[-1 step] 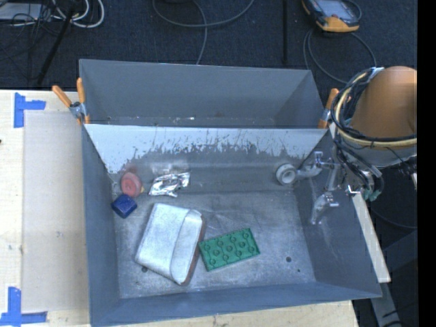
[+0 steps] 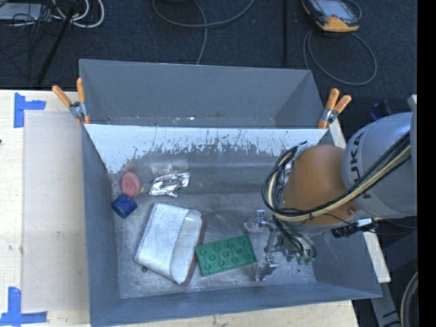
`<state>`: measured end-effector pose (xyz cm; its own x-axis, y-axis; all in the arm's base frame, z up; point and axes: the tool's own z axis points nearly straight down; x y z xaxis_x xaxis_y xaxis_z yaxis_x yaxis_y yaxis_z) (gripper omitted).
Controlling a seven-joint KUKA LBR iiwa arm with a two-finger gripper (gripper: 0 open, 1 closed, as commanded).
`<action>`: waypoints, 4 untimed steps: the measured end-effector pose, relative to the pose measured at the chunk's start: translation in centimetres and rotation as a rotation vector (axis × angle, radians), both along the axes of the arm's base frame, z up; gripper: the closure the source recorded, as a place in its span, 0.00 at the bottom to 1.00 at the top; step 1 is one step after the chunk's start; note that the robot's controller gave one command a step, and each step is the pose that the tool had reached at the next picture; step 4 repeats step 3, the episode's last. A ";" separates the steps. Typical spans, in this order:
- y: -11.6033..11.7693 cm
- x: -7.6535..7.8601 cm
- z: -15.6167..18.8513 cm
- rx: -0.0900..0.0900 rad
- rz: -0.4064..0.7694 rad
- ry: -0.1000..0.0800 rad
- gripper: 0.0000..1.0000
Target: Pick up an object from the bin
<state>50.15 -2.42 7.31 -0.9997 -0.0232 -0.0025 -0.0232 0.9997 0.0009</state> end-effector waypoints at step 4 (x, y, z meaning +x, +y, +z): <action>4.7 -0.6 13.5 -0.001 0.166 -0.005 1.00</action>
Offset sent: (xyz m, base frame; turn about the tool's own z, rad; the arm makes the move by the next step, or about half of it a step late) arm -0.0035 0.0588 0.0081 -0.1542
